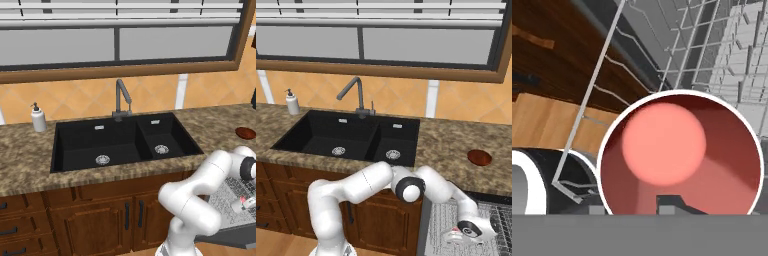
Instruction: Pick up the cup and bowl from the counter, place them in the dishwasher, and close the dishwasher door.
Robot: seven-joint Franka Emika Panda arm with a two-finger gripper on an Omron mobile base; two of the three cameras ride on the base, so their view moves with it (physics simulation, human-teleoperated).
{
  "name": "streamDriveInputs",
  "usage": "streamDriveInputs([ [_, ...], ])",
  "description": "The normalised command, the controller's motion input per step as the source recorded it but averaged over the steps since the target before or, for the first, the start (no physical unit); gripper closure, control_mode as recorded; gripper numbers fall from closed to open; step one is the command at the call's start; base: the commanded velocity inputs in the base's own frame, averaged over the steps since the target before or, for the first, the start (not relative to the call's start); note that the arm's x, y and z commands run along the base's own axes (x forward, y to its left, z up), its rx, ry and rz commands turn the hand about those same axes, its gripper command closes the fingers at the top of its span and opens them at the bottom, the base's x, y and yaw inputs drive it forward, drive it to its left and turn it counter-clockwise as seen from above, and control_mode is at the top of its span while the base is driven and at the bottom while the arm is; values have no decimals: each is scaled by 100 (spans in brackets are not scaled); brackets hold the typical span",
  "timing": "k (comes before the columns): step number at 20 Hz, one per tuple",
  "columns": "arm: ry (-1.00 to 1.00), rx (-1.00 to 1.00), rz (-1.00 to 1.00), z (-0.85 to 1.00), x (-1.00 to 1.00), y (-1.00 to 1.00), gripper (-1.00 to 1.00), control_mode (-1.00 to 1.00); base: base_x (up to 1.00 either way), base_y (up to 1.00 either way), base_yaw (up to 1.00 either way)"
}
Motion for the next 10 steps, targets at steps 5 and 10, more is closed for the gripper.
streamDriveInputs([
  [5, 18, 0, -4, 0, -65, 0, -100, -100, 0, 0, 0],
  [10, 5, 0, -6, 0, -58, 0, -100, -100, 0, 0, 0],
])
